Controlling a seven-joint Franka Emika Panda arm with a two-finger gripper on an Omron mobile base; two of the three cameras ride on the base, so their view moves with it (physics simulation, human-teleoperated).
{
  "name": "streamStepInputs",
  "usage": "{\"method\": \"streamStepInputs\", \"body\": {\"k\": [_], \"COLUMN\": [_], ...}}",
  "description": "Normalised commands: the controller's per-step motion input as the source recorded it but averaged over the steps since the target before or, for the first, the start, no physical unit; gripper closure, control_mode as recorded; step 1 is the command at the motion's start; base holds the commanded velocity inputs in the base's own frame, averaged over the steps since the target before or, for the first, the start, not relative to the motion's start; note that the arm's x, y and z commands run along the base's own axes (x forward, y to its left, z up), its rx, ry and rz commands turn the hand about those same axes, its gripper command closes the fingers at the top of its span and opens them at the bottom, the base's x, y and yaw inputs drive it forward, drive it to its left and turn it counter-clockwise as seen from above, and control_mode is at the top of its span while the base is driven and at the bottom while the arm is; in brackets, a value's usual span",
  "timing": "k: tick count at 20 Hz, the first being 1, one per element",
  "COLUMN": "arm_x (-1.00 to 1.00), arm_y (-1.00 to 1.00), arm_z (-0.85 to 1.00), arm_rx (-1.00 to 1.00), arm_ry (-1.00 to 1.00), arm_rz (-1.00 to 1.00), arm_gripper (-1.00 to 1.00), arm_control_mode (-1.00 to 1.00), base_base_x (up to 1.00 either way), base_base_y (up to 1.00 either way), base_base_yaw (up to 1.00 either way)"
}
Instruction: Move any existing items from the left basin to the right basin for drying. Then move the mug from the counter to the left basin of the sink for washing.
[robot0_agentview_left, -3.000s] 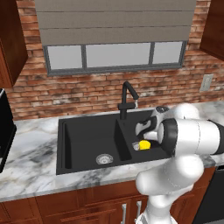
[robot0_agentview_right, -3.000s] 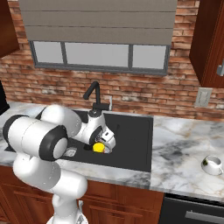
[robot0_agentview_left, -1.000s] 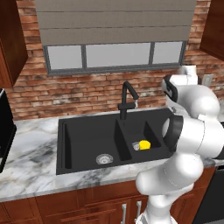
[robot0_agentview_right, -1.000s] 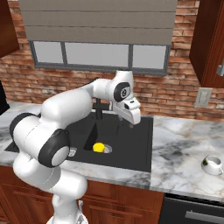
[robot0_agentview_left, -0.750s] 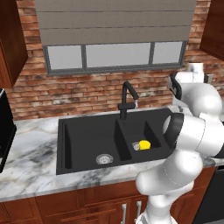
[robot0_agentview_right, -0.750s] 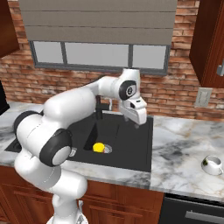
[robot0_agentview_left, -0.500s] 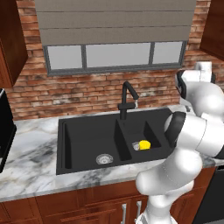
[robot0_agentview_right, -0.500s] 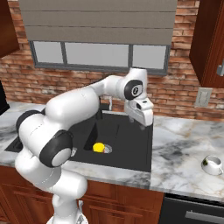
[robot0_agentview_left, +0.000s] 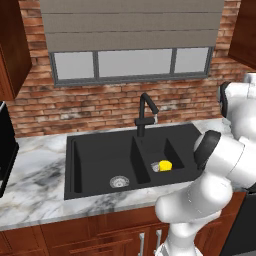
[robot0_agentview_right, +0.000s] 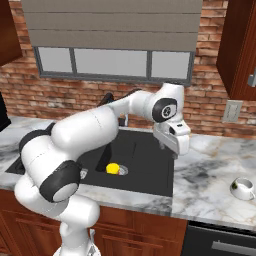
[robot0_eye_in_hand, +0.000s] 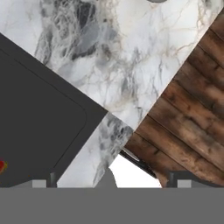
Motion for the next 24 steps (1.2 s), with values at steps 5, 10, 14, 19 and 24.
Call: {"method": "streamStepInputs", "body": {"k": [5,10,14,19,24], "arm_x": [-0.6,-0.53,-0.45,-0.38,-0.31], "arm_y": [-0.35,-0.38,-0.43,-0.49,-0.53], "arm_z": [0.0,0.0,0.0,0.0,0.0], "arm_rx": [0.0,0.0,0.0,0.01,0.04], "arm_ry": [-0.04,-0.03,-0.03,-0.01,0.0], "arm_rz": [-0.1,-0.16,-0.21,-0.27,-0.28], "arm_gripper": [-1.0,-1.0,-1.0,-1.0,-1.0], "arm_control_mode": [-1.0,-1.0,-1.0,-1.0,-1.0], "base_base_x": [0.0,0.0,0.0,0.0,0.0], "base_base_y": [0.0,0.0,0.0,0.0,0.0], "base_base_yaw": [0.0,0.0,0.0,0.0,0.0]}}
